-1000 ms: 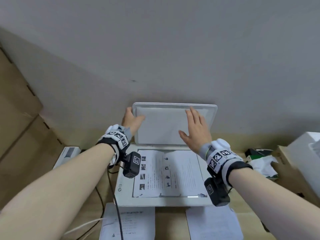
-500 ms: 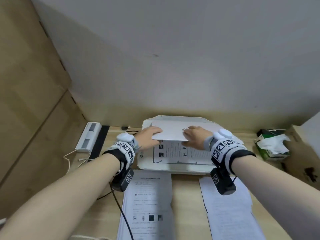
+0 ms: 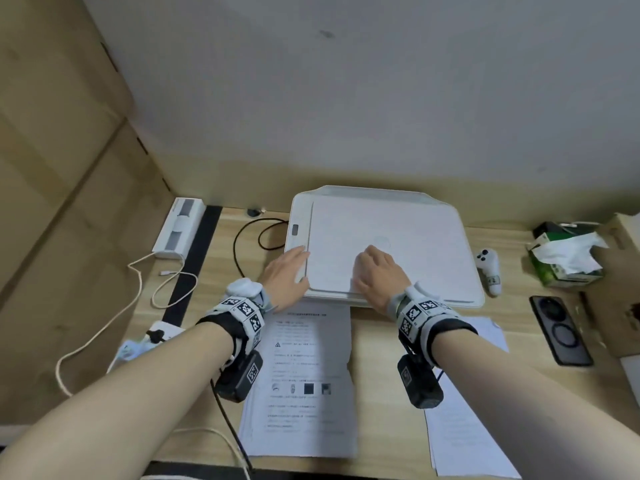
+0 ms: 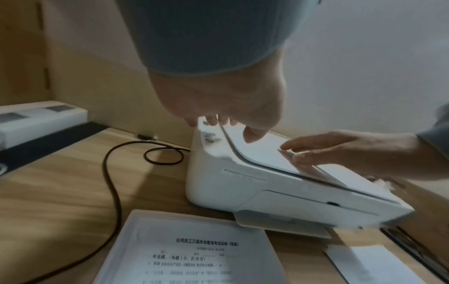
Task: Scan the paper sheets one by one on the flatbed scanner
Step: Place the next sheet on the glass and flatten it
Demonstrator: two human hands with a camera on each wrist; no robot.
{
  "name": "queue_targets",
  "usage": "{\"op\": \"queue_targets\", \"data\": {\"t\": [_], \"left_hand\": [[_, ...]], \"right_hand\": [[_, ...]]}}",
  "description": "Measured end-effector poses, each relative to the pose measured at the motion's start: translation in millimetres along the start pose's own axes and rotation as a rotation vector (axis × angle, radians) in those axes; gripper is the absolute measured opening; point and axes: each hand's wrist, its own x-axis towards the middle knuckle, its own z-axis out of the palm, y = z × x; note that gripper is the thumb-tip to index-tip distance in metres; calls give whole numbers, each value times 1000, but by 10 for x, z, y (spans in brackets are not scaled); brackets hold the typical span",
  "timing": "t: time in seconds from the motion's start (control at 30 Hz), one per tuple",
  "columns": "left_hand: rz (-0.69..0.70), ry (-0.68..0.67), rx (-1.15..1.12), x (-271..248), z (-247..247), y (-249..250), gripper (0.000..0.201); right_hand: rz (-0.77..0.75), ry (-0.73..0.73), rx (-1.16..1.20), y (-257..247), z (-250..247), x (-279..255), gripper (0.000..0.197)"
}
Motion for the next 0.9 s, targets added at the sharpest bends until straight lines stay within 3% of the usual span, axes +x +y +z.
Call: {"op": "queue_targets", "data": {"t": [0.13,0.23,0.53,0.9], "left_hand": [[-191,104,-195,7,39,-245,44],[-354,107,-390,64,94,-275,28],[-727,218,-901,582,135,-60,21],[-748,275,-902,638,194,-87,20]], "right_hand": [[-76,81,-3,-179,171,206,34],[-49,76,-5,-278,303,320,56],[16,113,-61,-303,486,342,67],[25,116,-72,-309,494,350,66]]}}
